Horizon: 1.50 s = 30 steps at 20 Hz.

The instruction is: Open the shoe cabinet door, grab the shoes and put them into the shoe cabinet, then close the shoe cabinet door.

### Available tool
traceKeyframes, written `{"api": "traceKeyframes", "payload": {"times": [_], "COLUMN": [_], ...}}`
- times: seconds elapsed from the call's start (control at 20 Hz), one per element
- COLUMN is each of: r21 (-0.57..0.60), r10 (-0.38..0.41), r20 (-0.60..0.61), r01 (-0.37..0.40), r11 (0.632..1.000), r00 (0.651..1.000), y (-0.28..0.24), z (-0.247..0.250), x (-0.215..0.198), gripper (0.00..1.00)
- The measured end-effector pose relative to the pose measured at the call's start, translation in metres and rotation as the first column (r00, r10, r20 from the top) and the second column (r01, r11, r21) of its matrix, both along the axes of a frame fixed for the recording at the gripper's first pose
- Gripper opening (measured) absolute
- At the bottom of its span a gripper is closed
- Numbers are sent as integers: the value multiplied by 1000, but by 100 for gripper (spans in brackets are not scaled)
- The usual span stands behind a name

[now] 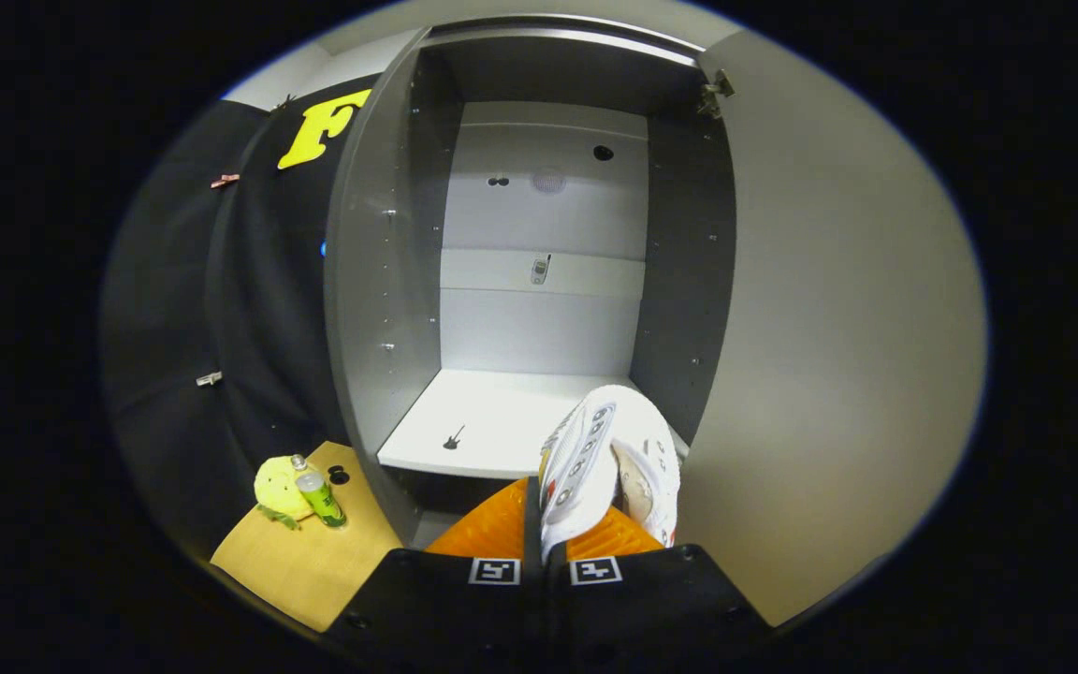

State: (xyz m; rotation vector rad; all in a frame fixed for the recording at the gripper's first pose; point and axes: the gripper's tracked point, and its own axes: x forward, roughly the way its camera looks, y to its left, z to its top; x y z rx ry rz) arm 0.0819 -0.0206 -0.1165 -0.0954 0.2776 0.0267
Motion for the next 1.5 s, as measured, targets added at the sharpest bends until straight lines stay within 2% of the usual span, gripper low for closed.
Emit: {"api": "traceKeyframes", "payload": {"times": [0.45,0.8,1.0,1.5], "r21": [-5,-35,-39,-3], "r10": [-15,3,3,26], "r20": [-11,-69,-118,-173], "r01": [15,-6,-8,-26], "r11": [1000,999,999,1000], "r00": [1000,998,993,985], "y": [2,1,0,11], "z": [4,-24,-47,-70], "x": [127,186,203,213], "gripper": [5,4,5,4]}}
